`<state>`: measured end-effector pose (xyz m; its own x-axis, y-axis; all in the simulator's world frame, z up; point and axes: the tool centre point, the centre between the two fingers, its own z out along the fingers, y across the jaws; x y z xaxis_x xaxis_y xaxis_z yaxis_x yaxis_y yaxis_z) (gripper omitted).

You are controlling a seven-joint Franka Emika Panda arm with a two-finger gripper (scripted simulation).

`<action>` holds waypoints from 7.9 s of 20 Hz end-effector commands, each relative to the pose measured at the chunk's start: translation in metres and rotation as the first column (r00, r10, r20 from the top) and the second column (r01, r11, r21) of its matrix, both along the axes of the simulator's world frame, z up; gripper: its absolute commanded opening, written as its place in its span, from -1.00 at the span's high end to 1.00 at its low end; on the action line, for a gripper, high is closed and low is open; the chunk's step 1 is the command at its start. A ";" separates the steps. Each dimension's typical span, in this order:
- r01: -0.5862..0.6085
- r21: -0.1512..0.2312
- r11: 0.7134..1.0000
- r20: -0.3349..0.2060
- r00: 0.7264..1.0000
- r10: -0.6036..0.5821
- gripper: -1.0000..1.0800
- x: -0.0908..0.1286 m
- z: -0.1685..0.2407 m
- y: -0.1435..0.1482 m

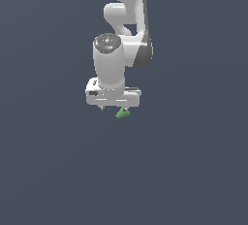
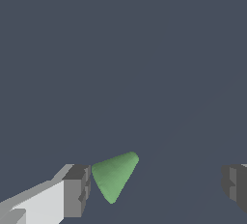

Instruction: Pick up the object and move it to a goal position.

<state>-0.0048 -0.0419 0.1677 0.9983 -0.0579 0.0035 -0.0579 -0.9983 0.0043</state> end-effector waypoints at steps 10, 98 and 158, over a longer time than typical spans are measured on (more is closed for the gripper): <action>0.060 0.003 0.998 0.000 0.998 -0.060 -0.92 -0.003 -0.005 0.003; 0.958 0.006 0.288 -0.003 0.288 -0.958 1.00 -0.070 -0.139 0.030; 0.957 0.004 0.290 -0.003 0.290 -0.957 1.00 0.135 0.137 0.047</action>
